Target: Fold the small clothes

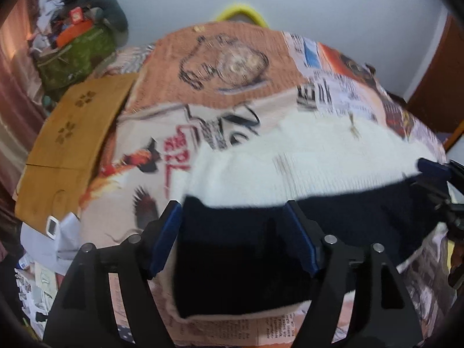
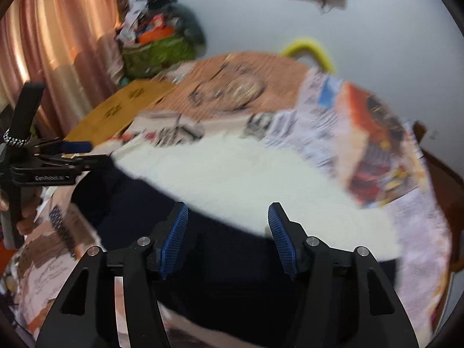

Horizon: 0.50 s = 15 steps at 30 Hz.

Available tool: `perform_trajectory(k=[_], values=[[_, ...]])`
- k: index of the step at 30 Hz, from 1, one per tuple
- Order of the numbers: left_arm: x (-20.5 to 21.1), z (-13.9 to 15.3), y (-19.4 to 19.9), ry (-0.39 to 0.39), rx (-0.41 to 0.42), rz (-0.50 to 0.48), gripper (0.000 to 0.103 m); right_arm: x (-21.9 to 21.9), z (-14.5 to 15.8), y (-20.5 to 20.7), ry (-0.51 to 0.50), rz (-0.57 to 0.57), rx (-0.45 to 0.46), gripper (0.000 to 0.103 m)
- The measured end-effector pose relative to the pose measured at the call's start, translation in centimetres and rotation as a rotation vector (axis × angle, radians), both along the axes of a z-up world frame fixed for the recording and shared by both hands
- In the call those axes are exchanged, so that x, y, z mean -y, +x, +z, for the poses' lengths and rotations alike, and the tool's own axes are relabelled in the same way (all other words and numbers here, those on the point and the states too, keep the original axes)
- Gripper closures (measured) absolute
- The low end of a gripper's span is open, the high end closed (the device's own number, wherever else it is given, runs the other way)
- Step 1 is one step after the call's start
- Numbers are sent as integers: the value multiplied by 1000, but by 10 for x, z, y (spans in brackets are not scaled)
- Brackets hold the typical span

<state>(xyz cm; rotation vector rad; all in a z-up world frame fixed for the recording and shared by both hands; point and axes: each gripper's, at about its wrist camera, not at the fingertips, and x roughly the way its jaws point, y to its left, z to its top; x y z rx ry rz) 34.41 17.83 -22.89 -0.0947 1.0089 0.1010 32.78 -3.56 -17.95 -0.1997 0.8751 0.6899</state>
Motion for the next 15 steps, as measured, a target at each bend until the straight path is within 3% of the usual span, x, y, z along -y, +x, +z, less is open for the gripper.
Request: perform_trajectory(k=[4,6,10,15], values=[[9,-32,0,37,-75,-15,30,-20,-31,-2,-58,35,-92,49],[8,-42,-3,66,-85,-30,26,-19,-41,-5,-77,40,-88,49],[0,-41,-12,52,-77,-31,25,-1,-38,-9,-65,29,-82,49],[-3,-40,-24,146,-82,-4,20,35,-37,-11,-63,-30,-98,49]])
